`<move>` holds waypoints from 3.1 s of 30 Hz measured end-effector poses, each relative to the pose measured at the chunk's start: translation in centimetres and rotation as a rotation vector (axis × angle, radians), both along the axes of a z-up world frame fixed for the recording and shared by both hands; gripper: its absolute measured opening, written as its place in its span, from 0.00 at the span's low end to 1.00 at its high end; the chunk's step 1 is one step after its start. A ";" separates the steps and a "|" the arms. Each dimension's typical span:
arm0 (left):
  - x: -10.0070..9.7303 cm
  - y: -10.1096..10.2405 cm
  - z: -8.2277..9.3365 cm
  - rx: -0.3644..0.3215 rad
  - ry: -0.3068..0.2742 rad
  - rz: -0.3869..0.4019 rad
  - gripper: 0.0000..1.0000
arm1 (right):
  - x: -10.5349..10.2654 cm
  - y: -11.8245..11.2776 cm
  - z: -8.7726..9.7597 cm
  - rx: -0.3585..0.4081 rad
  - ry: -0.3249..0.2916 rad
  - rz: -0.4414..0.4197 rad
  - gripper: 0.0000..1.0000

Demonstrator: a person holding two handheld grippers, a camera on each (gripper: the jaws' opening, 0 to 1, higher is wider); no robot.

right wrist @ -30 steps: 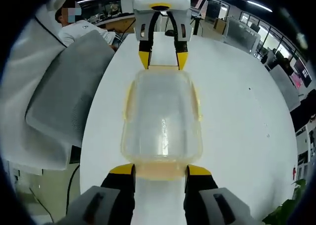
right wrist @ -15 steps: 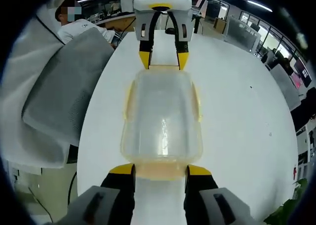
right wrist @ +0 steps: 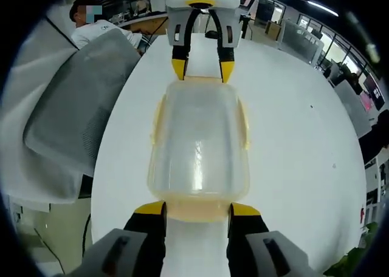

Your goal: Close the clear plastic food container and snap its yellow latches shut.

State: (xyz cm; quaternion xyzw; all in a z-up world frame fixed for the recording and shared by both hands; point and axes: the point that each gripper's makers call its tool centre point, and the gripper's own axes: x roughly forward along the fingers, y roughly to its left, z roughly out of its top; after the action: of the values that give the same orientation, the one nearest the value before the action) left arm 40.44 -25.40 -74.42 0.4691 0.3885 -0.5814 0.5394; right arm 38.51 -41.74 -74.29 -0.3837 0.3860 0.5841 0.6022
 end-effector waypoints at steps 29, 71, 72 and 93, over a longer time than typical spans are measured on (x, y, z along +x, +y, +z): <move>-0.2 1.7 0.2 -0.054 -0.032 0.011 0.21 | 0.5 -0.5 0.1 -0.046 -0.048 0.059 0.37; -2.6 -0.8 1.9 -0.535 0.380 1.301 0.46 | 0.6 2.3 2.4 0.119 0.155 -0.712 0.44; -2.7 -1.0 1.9 -0.547 0.379 1.315 0.47 | 0.6 2.3 2.1 0.116 0.163 -0.742 0.44; -2.3 -1.9 0.7 -0.538 0.318 1.406 0.42 | 1.0 3.7 0.3 0.141 0.268 -0.932 0.48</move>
State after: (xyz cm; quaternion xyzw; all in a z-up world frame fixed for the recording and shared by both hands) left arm 38.11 -27.32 -73.73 -0.1248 0.5137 -0.2367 0.8152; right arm 39.48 -38.07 -74.00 -0.0497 0.5502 0.3216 0.7690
